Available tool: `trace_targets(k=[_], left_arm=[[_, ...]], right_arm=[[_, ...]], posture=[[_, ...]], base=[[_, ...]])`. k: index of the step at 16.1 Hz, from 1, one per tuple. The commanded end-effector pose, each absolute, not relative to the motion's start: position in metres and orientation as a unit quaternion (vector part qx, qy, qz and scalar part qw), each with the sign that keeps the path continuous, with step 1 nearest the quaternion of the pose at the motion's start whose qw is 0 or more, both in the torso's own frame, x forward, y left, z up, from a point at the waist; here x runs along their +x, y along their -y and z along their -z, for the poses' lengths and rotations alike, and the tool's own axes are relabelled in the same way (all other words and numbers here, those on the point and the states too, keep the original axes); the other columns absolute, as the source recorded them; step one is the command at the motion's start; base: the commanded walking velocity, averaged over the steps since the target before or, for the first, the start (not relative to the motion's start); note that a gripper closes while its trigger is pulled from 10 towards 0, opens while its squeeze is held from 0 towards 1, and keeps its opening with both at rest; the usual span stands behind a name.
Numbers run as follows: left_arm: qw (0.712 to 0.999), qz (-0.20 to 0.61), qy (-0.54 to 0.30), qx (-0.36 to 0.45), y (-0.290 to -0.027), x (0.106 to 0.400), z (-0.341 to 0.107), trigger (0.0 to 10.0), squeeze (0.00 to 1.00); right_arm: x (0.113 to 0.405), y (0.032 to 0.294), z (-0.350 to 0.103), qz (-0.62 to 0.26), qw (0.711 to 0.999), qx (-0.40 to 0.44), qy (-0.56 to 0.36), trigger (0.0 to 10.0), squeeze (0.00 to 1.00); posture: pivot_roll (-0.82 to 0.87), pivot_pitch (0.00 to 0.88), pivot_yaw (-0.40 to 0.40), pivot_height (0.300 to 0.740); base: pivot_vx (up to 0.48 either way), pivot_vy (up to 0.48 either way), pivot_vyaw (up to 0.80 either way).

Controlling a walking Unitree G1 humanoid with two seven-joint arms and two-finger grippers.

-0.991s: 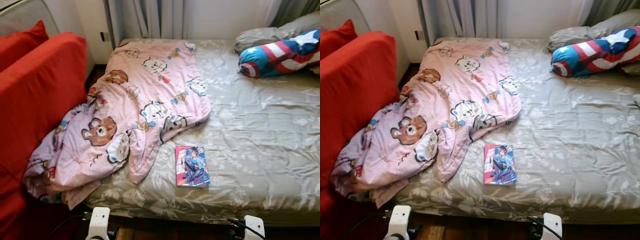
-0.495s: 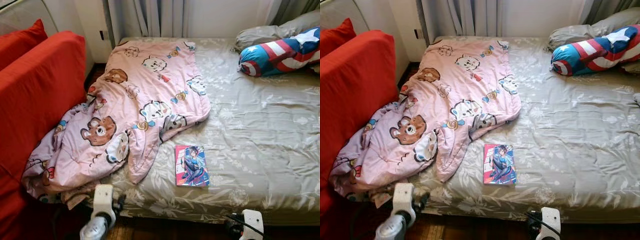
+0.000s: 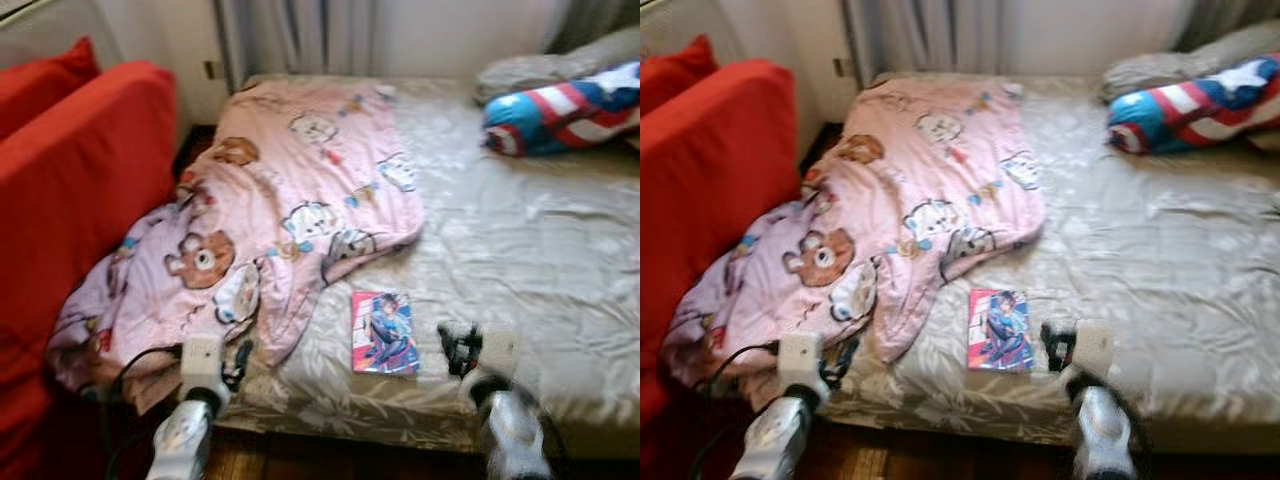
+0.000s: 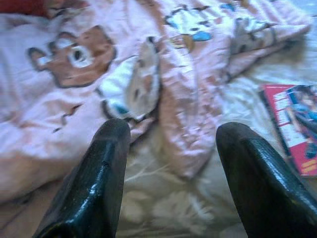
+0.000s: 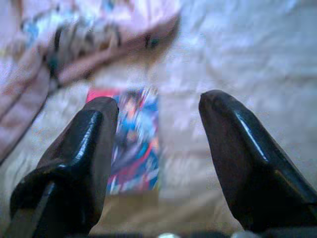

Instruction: Clean up the room

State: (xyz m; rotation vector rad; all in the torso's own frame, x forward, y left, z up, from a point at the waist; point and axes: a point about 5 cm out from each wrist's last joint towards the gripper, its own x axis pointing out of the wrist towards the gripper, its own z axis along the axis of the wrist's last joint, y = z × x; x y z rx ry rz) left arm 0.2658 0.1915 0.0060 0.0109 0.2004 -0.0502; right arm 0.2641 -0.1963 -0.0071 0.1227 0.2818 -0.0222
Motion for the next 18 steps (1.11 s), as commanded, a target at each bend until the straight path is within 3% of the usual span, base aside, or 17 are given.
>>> trace_targets(k=[1, 6, 18], left_arm=[[0.996, 0.024, -0.089, 0.005, -0.192, 0.265, -0.008, 10.0, 0.0], [0.999, 0.023, -0.028, 0.001, -0.196, 0.261, -0.028, 10.0, 0.0], [0.999, 0.03, -0.018, -0.004, -0.192, 0.289, -0.047, 10.0, 0.0]], right_arm=[[0.262, 0.196, 0.008, 0.013, 0.988, 0.062, -0.141, 10.0, 0.0], [0.256, 0.2, -0.004, 0.028, 0.995, 0.064, -0.077, 10.0, 0.0], [0.277, 0.205, -0.025, 0.051, 0.995, 0.061, -0.053, 10.0, 0.0]], posture=[[0.0, 0.057, 0.002, 0.704], [-0.01, 0.037, -0.002, 0.704], [-0.03, 0.0, 0.009, 0.704]], base=[[0.0, 0.0, 0.0], [0.0, 0.0, 0.0], [0.0, 0.0, 0.0]])
